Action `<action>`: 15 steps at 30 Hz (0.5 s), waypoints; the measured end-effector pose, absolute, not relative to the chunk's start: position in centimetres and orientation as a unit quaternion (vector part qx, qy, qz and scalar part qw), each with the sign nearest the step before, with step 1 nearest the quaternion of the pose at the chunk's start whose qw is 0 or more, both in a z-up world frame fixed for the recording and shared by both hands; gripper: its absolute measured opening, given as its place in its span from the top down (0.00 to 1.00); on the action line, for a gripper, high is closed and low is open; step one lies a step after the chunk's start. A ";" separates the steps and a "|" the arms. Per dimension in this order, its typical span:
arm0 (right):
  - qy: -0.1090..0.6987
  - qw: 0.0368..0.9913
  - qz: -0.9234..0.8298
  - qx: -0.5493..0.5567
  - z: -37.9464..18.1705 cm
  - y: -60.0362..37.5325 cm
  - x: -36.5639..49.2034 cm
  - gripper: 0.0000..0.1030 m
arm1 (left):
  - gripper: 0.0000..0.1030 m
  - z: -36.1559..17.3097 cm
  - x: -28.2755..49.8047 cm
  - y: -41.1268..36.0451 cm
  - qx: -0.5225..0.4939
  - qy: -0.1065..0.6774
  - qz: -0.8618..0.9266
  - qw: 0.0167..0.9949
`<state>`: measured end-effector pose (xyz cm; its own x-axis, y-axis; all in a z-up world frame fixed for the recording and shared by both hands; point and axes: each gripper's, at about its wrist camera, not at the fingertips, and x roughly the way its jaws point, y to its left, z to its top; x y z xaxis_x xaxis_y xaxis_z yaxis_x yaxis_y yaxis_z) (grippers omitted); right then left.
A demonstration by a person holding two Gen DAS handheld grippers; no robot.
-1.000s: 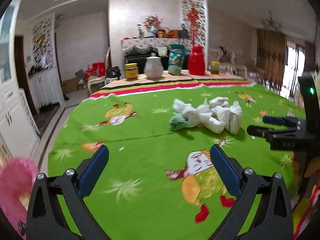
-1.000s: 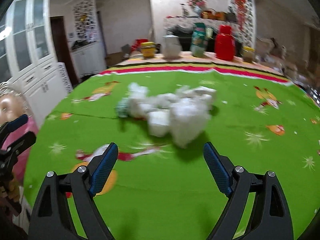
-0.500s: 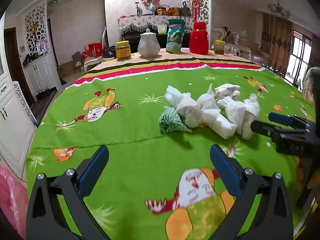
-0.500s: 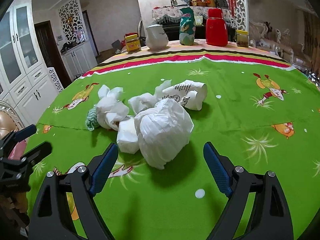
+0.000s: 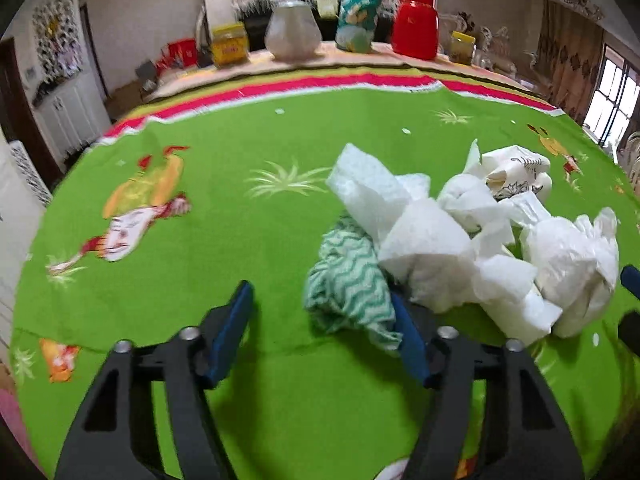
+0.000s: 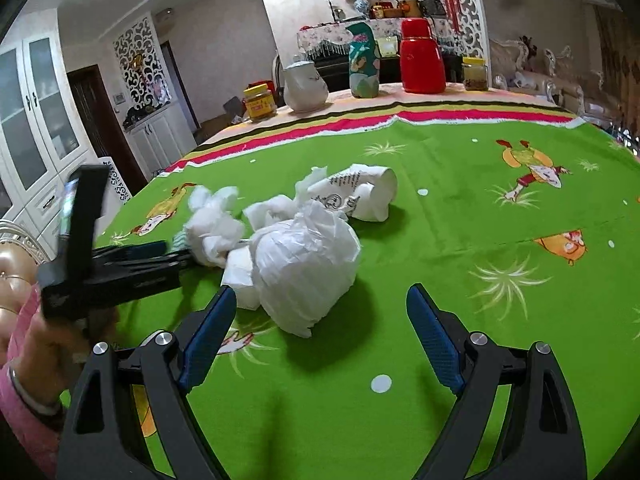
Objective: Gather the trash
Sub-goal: 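Grasp the green striped cloth with the left tool while the right tool grasps a white tissue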
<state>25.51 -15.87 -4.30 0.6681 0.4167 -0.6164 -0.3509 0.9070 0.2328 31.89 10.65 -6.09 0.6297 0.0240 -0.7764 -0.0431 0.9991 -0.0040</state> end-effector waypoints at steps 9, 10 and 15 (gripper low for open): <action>0.325 0.914 0.244 0.011 -3.7 -13.5 23.8 0.27 | 0.73 -4.7 30.1 10.4 -0.010 0.396 0.000 0.918; 0.322 0.914 0.247 0.010 -3.5 -13.3 23.6 0.28 | 0.73 -4.2 29.1 10.7 -0.012 0.392 0.004 0.920; 0.295 0.913 0.281 -0.002 -2.2 -11.5 22.0 0.30 | 0.73 -2.7 24.1 12.9 -0.014 0.347 0.046 0.937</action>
<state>22.00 -11.50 -2.22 0.6677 0.5124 -0.5401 -0.5145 0.8419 0.1627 24.13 12.92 -2.65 0.7545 0.0759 -0.6519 -0.0954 0.9954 0.0056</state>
